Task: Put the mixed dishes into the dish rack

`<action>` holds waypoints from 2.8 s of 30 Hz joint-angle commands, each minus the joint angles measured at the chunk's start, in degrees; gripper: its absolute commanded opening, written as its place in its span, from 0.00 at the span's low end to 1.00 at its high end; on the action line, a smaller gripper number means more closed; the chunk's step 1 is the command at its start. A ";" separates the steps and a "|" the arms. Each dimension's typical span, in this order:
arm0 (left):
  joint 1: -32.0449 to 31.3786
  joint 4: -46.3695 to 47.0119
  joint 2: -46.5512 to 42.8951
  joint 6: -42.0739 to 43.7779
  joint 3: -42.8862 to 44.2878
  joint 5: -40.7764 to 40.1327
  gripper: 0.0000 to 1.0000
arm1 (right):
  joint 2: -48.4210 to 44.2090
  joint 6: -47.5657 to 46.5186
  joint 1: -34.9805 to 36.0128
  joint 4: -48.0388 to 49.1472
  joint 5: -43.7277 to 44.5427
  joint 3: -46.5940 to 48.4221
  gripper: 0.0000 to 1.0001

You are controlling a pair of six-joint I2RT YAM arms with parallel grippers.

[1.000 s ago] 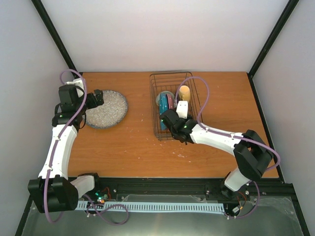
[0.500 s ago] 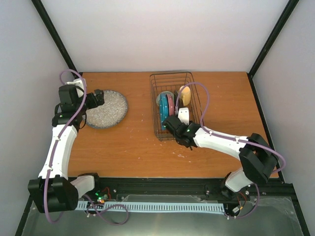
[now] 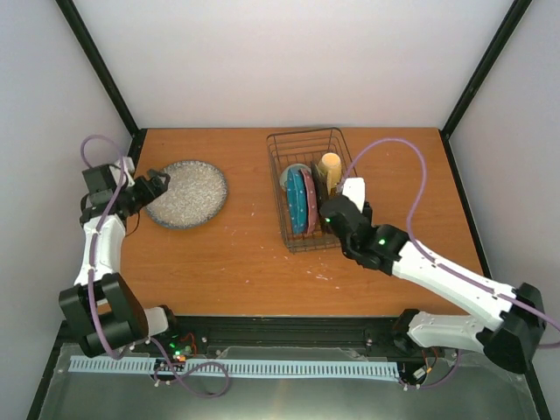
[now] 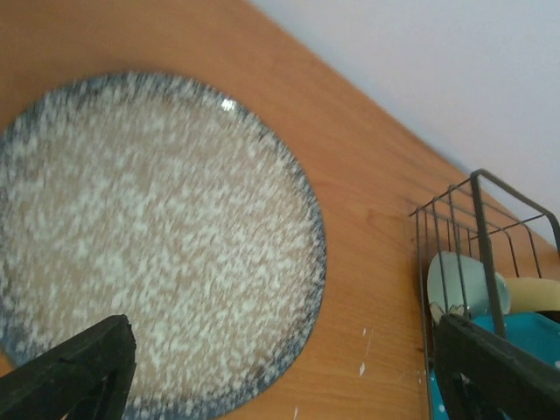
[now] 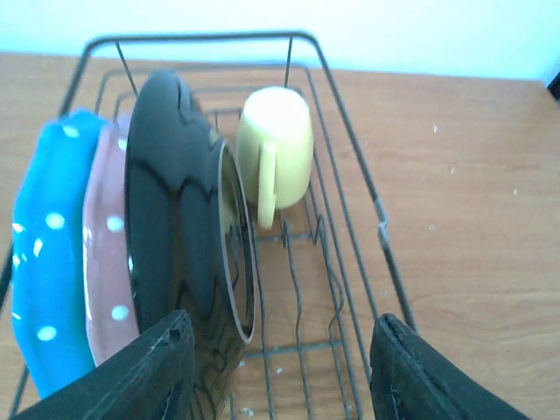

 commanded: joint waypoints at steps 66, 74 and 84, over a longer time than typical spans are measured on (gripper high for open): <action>18.22 3.32 8.31 -0.07 -13.86 15.59 0.92 | 17.11 -12.56 -10.63 4.64 -37.62 16.81 0.07; 18.20 3.48 8.32 -0.07 -13.90 15.42 0.92 | 15.99 -13.68 -13.74 4.17 -36.14 16.07 0.08; 18.26 3.28 8.58 -0.10 -14.08 15.26 0.92 | 15.53 -15.20 -15.54 3.50 -32.68 15.89 0.08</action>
